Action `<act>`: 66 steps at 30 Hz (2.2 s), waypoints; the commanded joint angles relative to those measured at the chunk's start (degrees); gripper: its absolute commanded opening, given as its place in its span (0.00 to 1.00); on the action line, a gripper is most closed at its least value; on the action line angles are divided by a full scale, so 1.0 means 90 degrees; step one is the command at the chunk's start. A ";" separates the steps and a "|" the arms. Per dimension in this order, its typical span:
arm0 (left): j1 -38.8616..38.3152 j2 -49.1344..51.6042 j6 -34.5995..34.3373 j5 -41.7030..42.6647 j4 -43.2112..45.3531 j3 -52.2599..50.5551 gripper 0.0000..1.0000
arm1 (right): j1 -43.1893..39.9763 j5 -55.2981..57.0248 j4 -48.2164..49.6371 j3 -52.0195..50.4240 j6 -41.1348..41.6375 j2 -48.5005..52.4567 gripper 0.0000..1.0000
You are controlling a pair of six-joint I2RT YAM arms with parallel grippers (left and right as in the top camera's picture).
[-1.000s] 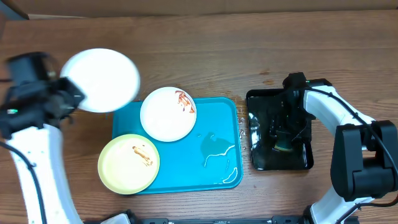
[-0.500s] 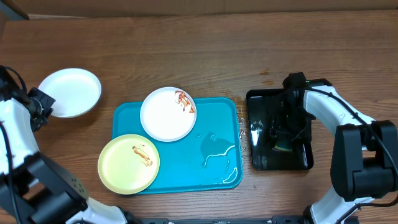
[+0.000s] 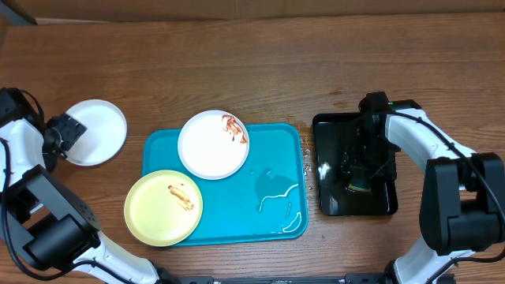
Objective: Clean dirty plates on tray and stack at the side
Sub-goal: 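Release the plate on the table and reach left gripper to stained plate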
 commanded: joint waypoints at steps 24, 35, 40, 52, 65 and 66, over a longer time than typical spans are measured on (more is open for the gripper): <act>-0.3415 -0.0937 0.0389 0.0049 -0.2982 0.0199 0.50 | 0.0019 -0.0068 0.0155 -0.0005 0.0005 -0.0124 0.90; -0.3674 -0.0937 0.0301 0.0682 -0.1231 -0.1426 0.49 | 0.0019 -0.0175 0.0160 -0.0005 0.0002 -0.0124 0.90; -0.3866 -0.0930 0.0418 0.0707 -0.0430 -0.1965 0.44 | 0.0019 -0.0175 0.0158 -0.0005 0.0005 -0.0124 0.90; -0.4988 -0.0930 0.1093 0.1246 -0.0187 -0.2040 0.23 | 0.0019 -0.0172 0.0163 -0.0005 0.0002 -0.0124 0.91; -0.6137 -0.0930 0.1122 0.0333 -0.0554 -0.2040 0.35 | 0.0019 -0.0172 0.0192 -0.0005 0.0000 -0.0124 0.91; -0.6149 -0.0930 0.1005 0.0277 -0.0554 -0.2040 0.37 | 0.0019 -0.0172 0.0209 -0.0005 0.0002 -0.0124 0.91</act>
